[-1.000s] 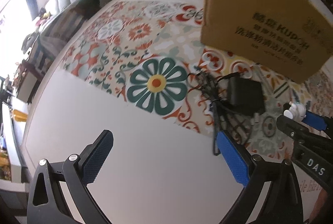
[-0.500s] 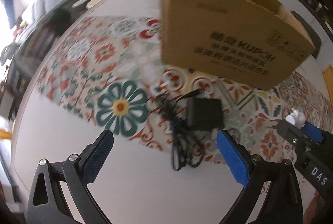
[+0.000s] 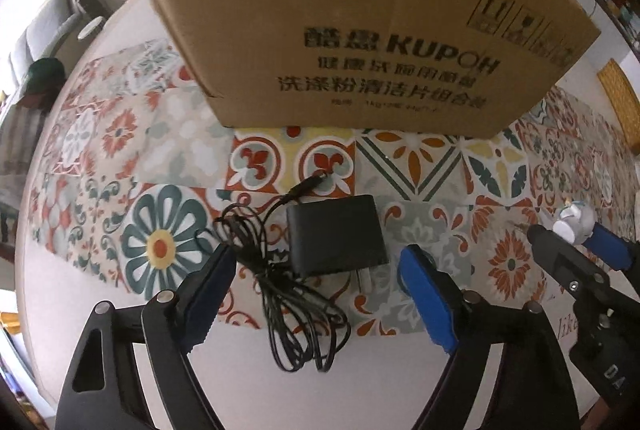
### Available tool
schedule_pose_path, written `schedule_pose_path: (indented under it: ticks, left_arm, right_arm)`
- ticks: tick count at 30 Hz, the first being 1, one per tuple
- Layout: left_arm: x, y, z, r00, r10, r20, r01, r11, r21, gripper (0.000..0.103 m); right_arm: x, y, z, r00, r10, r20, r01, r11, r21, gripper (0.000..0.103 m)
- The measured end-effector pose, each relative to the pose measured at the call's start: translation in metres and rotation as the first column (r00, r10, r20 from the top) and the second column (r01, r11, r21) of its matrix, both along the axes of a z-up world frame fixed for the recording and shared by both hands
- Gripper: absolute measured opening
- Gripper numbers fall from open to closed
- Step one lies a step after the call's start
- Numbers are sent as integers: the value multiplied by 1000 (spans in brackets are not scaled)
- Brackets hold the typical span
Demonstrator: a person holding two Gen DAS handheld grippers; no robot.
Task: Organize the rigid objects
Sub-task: 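Lift the white robot figure with the right tool while the left tool approaches the black charger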
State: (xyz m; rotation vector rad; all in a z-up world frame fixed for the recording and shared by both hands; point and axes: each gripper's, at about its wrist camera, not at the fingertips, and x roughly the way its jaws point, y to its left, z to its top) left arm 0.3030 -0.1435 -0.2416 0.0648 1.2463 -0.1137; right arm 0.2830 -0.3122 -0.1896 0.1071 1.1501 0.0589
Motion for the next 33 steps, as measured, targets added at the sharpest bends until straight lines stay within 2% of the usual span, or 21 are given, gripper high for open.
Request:
schedule_pose_path:
  ticks: [9,14,16,18,20,23,28,33]
  left_arm:
    - [7,-12,-13,999,-38,1,38,996,75,85]
    - [4,-2,8,998,-4,57,3,1000,6,82]
    - [-6,8,25,994,24,110,-22,1000,-20,83]
    - [-13,14,35,989,36,140,-35,999,-14,85]
    - [-16,22,37,990,58,130,-54,998,-31,85]
    - [-18,36,32,992,96,86,-88,992,-94,85]
    - [-20,47,24,997,58,49,-51,988,-146,85]
    - [-16,28,14,998,-28,53,32,996,-88,85]
  right_arm:
    - [6,1,-6,1000,-7,-17,7,1000,-2,55]
    - [7,2,-7,1000,-5,-22,5,1000,8,55]
    - [8,2,-6,1000,-9,-21,10,1000,22,55]
    - [8,4,-3,1000,-9,-15,9,999,33,55]
    - [8,6,-1,1000,-5,-5,6,999,41,55]
    - [7,12,1,1000,3,3,-3,998,58,55]
    - [4,23,3,1000,22,8,-22,997,74,55]
    - [3,22,-2,1000,19,0,-19,996,83,55]
